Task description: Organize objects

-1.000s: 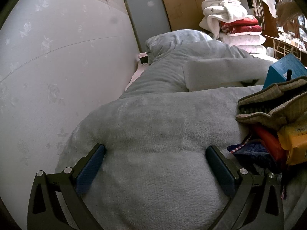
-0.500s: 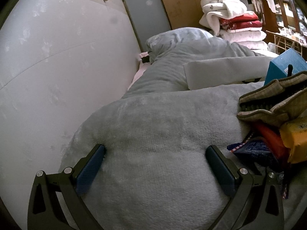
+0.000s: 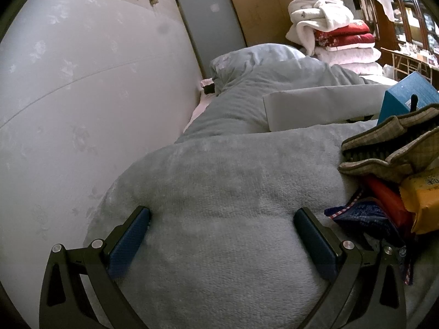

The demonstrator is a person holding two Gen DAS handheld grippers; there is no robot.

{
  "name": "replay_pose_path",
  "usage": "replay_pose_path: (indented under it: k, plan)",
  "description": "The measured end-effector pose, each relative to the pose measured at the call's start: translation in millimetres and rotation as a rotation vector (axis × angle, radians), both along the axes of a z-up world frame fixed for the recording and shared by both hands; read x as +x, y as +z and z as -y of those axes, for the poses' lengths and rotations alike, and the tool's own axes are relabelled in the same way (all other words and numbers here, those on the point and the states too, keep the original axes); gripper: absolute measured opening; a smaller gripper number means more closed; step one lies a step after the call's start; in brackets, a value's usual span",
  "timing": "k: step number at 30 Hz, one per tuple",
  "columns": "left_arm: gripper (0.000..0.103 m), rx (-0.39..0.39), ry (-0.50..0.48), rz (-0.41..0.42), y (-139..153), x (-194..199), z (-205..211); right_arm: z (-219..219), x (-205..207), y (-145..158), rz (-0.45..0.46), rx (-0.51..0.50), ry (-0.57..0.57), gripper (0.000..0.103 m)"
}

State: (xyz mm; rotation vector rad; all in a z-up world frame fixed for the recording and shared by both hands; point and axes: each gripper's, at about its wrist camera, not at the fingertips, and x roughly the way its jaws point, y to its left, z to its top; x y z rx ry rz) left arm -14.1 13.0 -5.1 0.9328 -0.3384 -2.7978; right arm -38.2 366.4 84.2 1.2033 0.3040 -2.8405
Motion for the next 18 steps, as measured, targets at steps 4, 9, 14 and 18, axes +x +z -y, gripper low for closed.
replay_pose_path:
  k: [4,9,14,18]
  plan:
    - [0.103,-0.008,0.001,-0.002,-0.5,0.2,0.1,0.4,-0.9,-0.2,0.001,0.001,-0.001,0.103]
    - [0.103,-0.012,0.003,-0.009,-0.8,0.4,1.0,0.0,0.1,-0.7,0.0,0.0,-0.001,0.103]
    - [0.103,-0.011,0.001,0.003,-1.8,0.0,1.9,0.4,0.1,-1.2,0.0,0.0,0.0,0.103]
    - [0.103,-0.015,0.001,0.005,-1.6,-0.9,2.1,0.1,0.5,-1.7,-0.001,0.0,-0.001,0.103]
